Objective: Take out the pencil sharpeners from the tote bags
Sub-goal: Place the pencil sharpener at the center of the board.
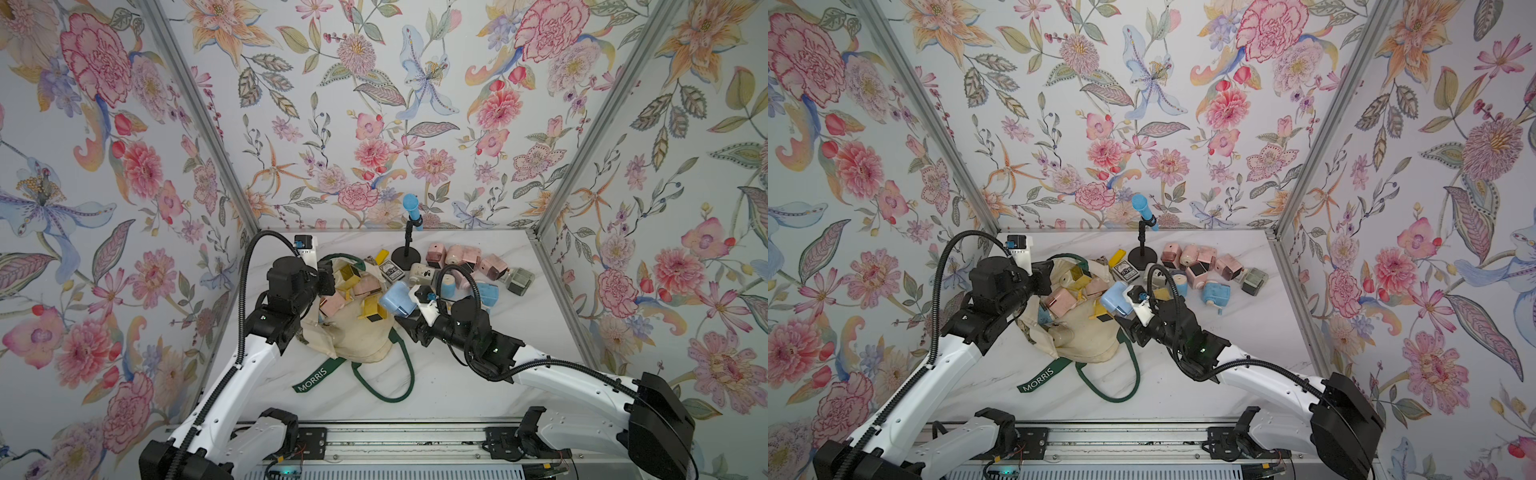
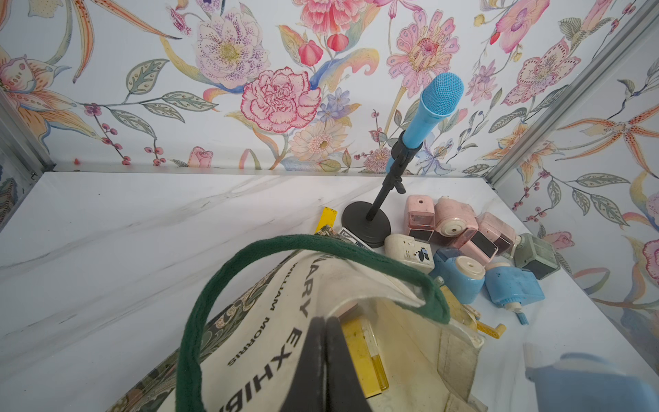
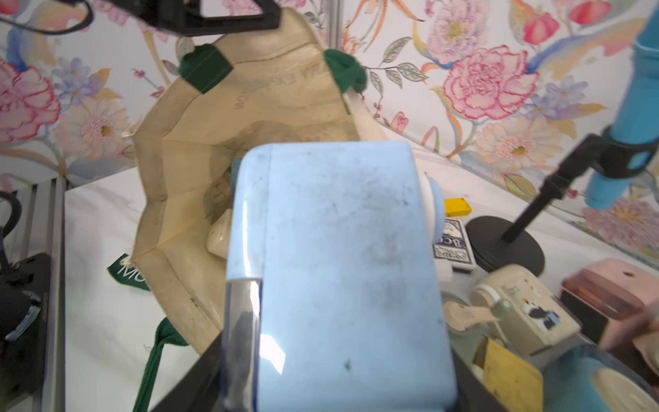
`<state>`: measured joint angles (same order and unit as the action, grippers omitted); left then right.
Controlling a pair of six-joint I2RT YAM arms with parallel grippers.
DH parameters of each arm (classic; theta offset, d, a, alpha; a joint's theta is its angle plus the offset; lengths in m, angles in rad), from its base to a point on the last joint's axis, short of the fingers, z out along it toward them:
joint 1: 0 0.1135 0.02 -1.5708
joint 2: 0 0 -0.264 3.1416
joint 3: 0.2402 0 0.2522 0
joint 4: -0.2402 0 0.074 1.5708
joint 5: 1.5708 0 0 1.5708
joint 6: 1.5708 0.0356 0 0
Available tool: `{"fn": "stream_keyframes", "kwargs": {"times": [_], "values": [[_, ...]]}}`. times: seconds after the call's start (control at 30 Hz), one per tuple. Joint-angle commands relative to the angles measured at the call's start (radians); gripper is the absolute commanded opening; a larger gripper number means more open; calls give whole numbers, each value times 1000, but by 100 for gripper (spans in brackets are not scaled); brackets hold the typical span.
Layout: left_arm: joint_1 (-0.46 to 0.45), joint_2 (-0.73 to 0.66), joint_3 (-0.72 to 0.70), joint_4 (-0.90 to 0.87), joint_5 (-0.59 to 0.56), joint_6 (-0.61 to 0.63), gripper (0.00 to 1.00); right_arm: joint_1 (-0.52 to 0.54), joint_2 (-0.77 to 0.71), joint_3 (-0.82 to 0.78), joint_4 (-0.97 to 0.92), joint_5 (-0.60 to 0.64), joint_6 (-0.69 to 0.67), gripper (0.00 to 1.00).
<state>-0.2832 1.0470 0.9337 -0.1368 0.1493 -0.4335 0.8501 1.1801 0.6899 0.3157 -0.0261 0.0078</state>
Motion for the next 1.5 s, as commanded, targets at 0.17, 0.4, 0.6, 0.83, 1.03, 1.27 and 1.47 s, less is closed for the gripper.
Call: {"fn": "stream_keyframes", "kwargs": {"times": [0.17, 0.4, 0.6, 0.83, 1.03, 1.27, 1.47], "values": [[13, -23, 2, 59, 2, 5, 0, -279, -43, -45, -20, 141, 174, 50], [12, -22, 1, 59, 6, 4, 0, -440, 18, -78, -25, 343, 259, 50], [13, -21, 2, 60, 7, 2, 0, -548, 105, -116, 49, 365, 354, 52], [13, -21, 3, 61, 15, -5, 0, -598, 125, -164, 89, 478, 423, 54], [10, -35, -1, 63, 12, -2, 0, -653, 135, -186, 88, 484, 488, 54], [4, -48, -4, 62, -2, 5, 0, -714, 186, -177, 84, 445, 545, 54], [4, -42, -5, 60, -4, 6, 0, -740, 224, -157, 58, 440, 588, 55]]}}
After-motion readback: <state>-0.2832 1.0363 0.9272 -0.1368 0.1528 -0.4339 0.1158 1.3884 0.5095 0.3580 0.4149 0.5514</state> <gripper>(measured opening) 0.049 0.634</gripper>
